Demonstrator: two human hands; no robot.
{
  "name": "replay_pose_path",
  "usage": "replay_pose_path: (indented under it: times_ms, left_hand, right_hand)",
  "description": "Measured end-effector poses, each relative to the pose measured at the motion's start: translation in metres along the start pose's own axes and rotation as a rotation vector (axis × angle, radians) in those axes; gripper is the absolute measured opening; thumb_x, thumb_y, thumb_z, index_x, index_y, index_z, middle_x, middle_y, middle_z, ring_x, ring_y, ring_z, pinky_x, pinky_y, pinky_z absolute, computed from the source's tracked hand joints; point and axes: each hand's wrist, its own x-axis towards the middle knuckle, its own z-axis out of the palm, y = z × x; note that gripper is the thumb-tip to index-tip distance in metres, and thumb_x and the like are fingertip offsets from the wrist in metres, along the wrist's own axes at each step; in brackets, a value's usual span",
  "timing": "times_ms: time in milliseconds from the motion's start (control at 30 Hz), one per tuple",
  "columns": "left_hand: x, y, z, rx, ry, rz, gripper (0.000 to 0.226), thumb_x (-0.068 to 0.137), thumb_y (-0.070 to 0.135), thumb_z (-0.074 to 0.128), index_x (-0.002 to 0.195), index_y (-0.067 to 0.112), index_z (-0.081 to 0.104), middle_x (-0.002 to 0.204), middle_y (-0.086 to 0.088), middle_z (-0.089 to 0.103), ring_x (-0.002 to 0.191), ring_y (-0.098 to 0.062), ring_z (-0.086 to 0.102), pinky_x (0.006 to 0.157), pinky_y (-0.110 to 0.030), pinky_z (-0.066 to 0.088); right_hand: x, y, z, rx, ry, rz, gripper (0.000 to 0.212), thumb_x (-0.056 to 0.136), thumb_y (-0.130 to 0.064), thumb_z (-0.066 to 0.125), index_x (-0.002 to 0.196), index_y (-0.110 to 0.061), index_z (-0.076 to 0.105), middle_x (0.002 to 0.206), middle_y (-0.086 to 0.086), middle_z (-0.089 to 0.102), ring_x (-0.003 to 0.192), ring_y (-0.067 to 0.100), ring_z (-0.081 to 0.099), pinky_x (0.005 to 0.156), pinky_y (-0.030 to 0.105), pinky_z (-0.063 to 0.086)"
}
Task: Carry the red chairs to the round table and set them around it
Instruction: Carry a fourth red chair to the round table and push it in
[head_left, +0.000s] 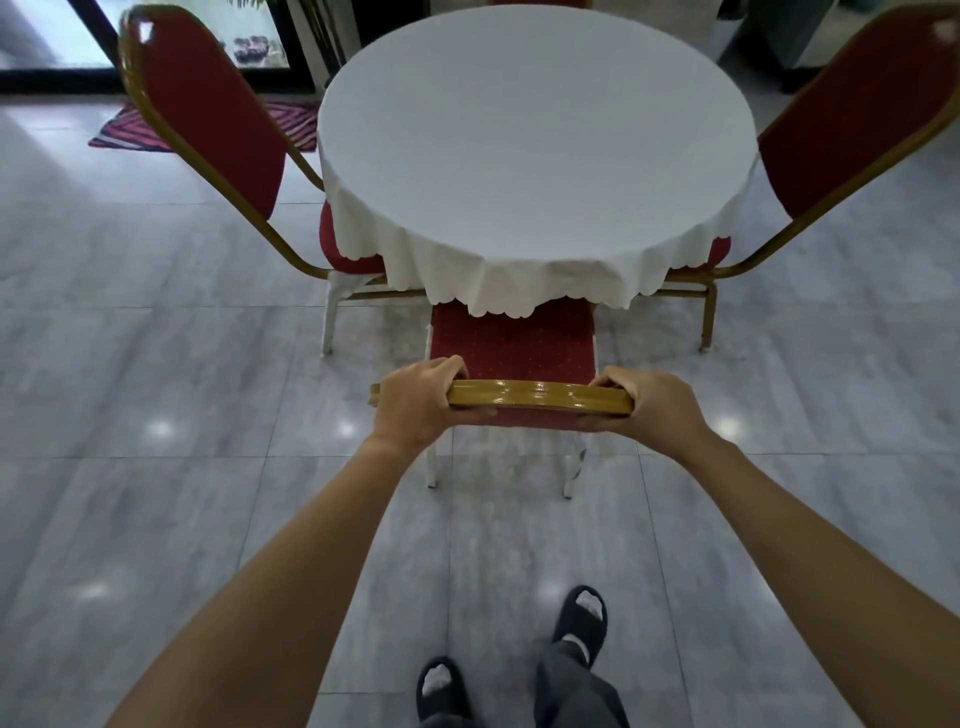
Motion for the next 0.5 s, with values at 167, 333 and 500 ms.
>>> replay_pose_path:
  times_ms: [167,333,500]
  left_hand:
    - [-0.001,0.002,-0.002,-0.008,-0.062,-0.026,0.055,0.064,0.072,0.063,0.081,0.02,0.06,0.069,0.009,0.062,0.06,-0.01,0.054,0.048,-0.015,0.026]
    - [-0.012,0.009,-0.006,-0.044,-0.049,-0.027,0.048,0.072,0.059,0.069,0.097,0.019,0.059,0.095,0.005,0.064,0.086,-0.013,0.057,0.076,-0.024,0.037]
    - [-0.04,0.017,-0.025,-0.173,-0.089,-0.013,0.063,0.084,0.061,0.047,0.128,0.016,0.047,0.13,-0.001,0.053,0.122,-0.018,0.047,0.101,-0.032,0.038]
  right_hand:
    - [-0.002,-0.006,-0.002,-0.022,-0.036,0.047,0.034,0.063,-0.055,0.076,0.088,-0.037,0.061,0.074,-0.021,0.061,0.069,0.003,0.057,0.06,0.027,0.049]
    - [-0.01,-0.014,-0.001,-0.057,-0.023,0.119,0.057,0.065,-0.049,0.077,0.114,-0.029,0.057,0.106,-0.005,0.065,0.097,0.017,0.06,0.076,0.033,0.049]
    - [-0.036,-0.039,0.003,-0.058,0.057,0.122,0.089,0.071,-0.063,0.064,0.141,-0.019,0.031,0.146,0.004,0.039,0.137,0.023,0.03,0.112,0.045,0.026]
